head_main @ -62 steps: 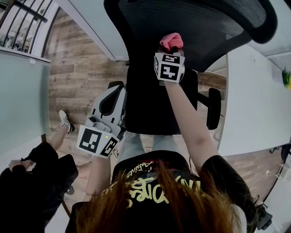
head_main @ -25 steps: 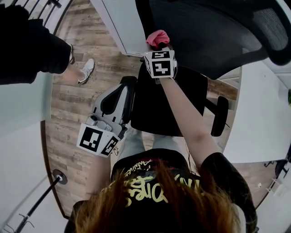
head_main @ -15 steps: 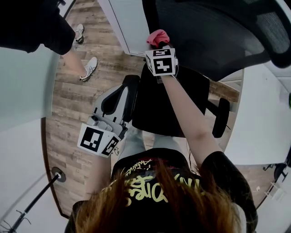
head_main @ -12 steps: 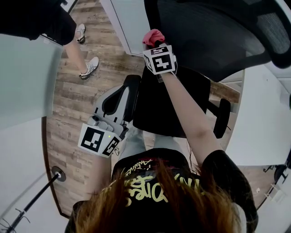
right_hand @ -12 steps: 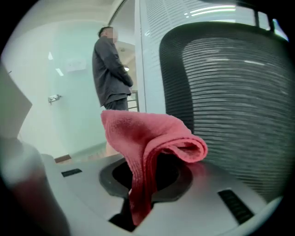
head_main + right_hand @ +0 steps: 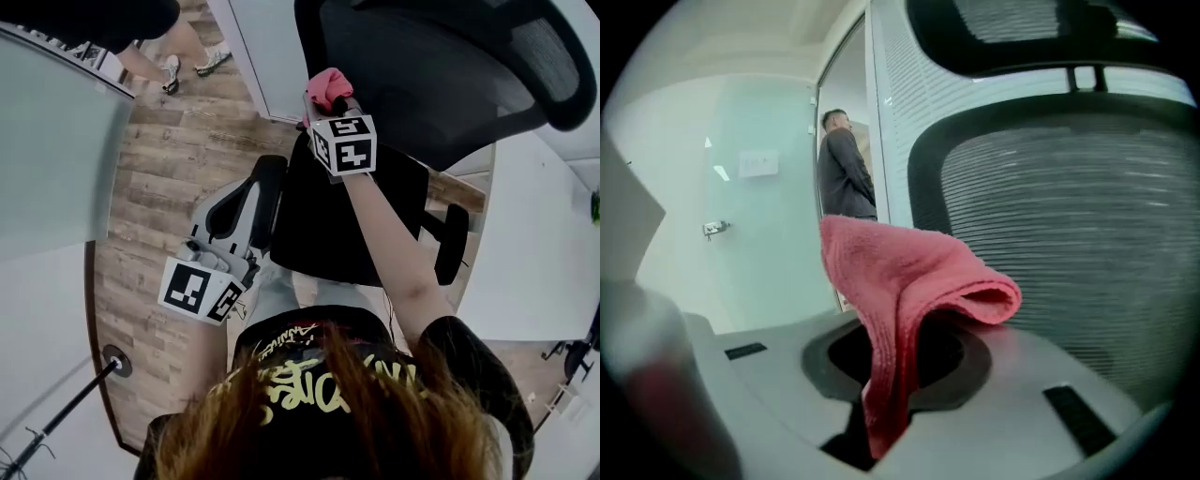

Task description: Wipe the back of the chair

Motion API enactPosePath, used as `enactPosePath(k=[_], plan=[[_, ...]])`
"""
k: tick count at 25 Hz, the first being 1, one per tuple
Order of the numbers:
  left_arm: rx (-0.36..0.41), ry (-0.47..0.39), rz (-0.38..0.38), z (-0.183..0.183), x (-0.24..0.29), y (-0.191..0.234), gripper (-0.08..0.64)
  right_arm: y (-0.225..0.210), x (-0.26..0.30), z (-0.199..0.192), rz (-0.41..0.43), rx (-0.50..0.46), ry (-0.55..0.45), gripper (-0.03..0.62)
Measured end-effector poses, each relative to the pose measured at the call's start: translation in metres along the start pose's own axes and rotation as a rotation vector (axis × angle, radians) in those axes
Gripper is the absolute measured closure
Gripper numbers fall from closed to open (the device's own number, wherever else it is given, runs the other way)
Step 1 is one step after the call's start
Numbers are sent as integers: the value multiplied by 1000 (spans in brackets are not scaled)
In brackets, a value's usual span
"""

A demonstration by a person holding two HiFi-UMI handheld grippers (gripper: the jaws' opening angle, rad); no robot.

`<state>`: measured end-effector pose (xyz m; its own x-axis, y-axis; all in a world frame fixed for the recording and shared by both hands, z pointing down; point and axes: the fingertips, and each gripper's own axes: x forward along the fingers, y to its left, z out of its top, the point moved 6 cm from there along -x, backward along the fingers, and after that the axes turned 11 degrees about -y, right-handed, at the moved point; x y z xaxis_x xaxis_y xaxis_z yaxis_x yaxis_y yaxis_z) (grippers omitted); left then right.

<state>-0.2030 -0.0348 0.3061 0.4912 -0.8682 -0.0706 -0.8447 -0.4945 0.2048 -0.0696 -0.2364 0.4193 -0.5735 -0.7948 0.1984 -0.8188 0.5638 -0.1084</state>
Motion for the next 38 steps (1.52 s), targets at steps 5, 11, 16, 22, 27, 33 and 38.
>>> enactPosePath(k=[5, 11, 16, 22, 27, 33, 38], plan=[[-4, -1, -47, -4, 14, -24, 568, -43, -67, -1, -131, 13, -57, 528], [-8, 7, -115, -12, 36, -57, 568, -106, -142, -19, -323, 48, -58, 528], [-13, 12, -146, -19, 55, -83, 568, -156, -191, -30, -466, 78, -56, 528], [-18, 25, -168, -31, 74, -112, 568, -214, -227, -42, -607, 101, -37, 528], [-15, 41, -166, -39, 82, -124, 568, -247, -234, -65, -673, 98, 45, 528], [-8, 52, -145, -43, 85, -127, 568, -265, -233, -82, -731, 120, 94, 528], [-6, 56, -125, -46, 87, -131, 568, -278, -228, -86, -741, 143, 102, 528]])
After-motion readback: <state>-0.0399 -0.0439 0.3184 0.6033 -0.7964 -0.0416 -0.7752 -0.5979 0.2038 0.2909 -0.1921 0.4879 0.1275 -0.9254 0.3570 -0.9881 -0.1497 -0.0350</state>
